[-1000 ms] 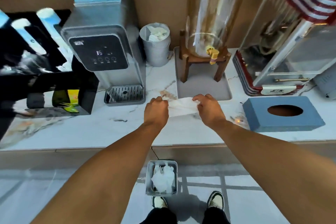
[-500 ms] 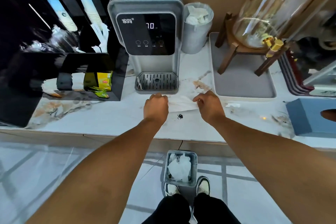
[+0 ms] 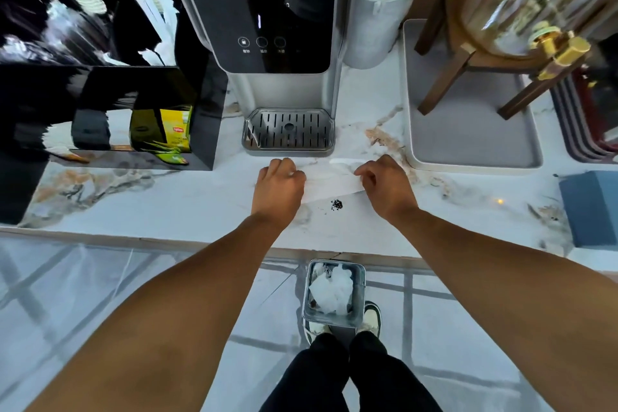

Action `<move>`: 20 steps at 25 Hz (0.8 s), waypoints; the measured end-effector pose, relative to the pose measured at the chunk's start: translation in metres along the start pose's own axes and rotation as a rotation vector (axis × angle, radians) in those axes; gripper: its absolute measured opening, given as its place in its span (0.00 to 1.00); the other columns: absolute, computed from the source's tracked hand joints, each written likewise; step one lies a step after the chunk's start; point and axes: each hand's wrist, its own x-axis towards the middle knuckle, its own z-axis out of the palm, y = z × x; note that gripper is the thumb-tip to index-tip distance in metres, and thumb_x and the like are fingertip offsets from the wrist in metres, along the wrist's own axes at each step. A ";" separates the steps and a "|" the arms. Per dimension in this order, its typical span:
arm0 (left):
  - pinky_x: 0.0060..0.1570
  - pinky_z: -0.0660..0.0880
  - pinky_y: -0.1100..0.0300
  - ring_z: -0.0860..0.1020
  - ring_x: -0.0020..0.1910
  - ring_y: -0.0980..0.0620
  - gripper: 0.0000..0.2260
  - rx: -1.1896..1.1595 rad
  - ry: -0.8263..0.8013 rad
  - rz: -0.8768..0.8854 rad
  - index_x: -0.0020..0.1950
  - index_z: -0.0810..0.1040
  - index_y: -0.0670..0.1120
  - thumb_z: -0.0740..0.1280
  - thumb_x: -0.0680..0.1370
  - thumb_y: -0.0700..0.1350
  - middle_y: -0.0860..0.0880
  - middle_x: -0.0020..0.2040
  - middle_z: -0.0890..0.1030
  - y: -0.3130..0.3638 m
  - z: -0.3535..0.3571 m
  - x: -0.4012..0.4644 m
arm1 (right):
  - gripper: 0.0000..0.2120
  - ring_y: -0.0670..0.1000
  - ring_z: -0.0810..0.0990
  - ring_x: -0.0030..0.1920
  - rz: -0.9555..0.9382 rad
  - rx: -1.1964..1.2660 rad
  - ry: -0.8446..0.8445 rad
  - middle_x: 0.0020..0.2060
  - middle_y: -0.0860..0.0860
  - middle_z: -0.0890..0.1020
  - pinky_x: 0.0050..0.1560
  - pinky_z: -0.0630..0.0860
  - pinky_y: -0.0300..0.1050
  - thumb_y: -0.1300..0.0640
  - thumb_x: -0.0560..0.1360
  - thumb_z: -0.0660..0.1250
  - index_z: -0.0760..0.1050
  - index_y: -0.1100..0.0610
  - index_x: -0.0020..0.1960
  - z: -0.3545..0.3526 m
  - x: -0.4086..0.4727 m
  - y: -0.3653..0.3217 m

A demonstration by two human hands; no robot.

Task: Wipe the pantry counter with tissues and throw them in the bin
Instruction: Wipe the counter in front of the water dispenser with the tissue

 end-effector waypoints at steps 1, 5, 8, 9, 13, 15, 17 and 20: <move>0.62 0.69 0.47 0.72 0.61 0.39 0.10 -0.028 0.018 -0.004 0.58 0.81 0.41 0.64 0.79 0.37 0.42 0.60 0.77 0.000 0.001 -0.001 | 0.11 0.55 0.78 0.50 -0.012 0.002 -0.005 0.49 0.51 0.73 0.54 0.74 0.43 0.61 0.80 0.62 0.81 0.54 0.56 0.000 0.000 0.001; 0.65 0.67 0.44 0.74 0.61 0.37 0.13 -0.106 0.110 -0.036 0.64 0.78 0.39 0.63 0.81 0.41 0.39 0.62 0.77 -0.002 0.001 -0.006 | 0.11 0.57 0.78 0.52 -0.045 -0.049 0.002 0.55 0.54 0.73 0.57 0.77 0.49 0.57 0.80 0.62 0.79 0.53 0.60 -0.003 -0.002 -0.003; 0.68 0.67 0.44 0.74 0.63 0.37 0.15 -0.133 0.149 -0.077 0.67 0.75 0.39 0.62 0.81 0.41 0.39 0.64 0.77 -0.004 0.000 -0.010 | 0.13 0.58 0.74 0.59 -0.093 -0.113 0.044 0.56 0.56 0.73 0.60 0.75 0.50 0.56 0.79 0.63 0.78 0.53 0.62 -0.005 0.000 -0.009; 0.70 0.67 0.44 0.73 0.65 0.37 0.16 -0.139 0.150 -0.082 0.68 0.74 0.38 0.61 0.81 0.41 0.38 0.66 0.76 -0.006 0.000 -0.013 | 0.13 0.58 0.73 0.59 -0.119 -0.120 0.033 0.56 0.55 0.73 0.61 0.74 0.50 0.55 0.80 0.63 0.78 0.53 0.62 -0.005 0.001 -0.012; 0.79 0.54 0.45 0.61 0.78 0.41 0.21 -0.117 0.071 -0.107 0.76 0.65 0.41 0.56 0.83 0.44 0.40 0.77 0.66 -0.022 0.012 -0.024 | 0.14 0.54 0.72 0.60 -0.207 -0.111 -0.094 0.56 0.53 0.71 0.61 0.73 0.47 0.51 0.79 0.65 0.77 0.51 0.64 0.001 0.011 -0.025; 0.80 0.50 0.46 0.56 0.80 0.43 0.22 -0.098 0.061 -0.108 0.78 0.62 0.42 0.54 0.84 0.46 0.42 0.79 0.61 -0.029 0.019 -0.027 | 0.15 0.53 0.72 0.60 -0.231 -0.107 -0.143 0.57 0.51 0.71 0.61 0.72 0.46 0.50 0.79 0.67 0.77 0.49 0.64 0.005 0.017 -0.025; 0.80 0.50 0.45 0.54 0.80 0.43 0.22 -0.090 0.075 -0.096 0.78 0.62 0.42 0.53 0.85 0.46 0.42 0.80 0.60 -0.032 0.024 -0.026 | 0.15 0.51 0.73 0.57 -0.232 -0.073 -0.187 0.56 0.50 0.70 0.61 0.72 0.45 0.49 0.78 0.69 0.78 0.48 0.63 0.008 0.023 -0.021; 0.80 0.50 0.45 0.53 0.81 0.43 0.22 -0.092 0.096 -0.087 0.78 0.62 0.42 0.53 0.85 0.47 0.42 0.81 0.58 -0.033 0.034 -0.024 | 0.13 0.47 0.73 0.46 -0.215 -0.023 -0.205 0.55 0.48 0.71 0.55 0.72 0.43 0.50 0.77 0.70 0.81 0.47 0.61 0.011 0.030 -0.014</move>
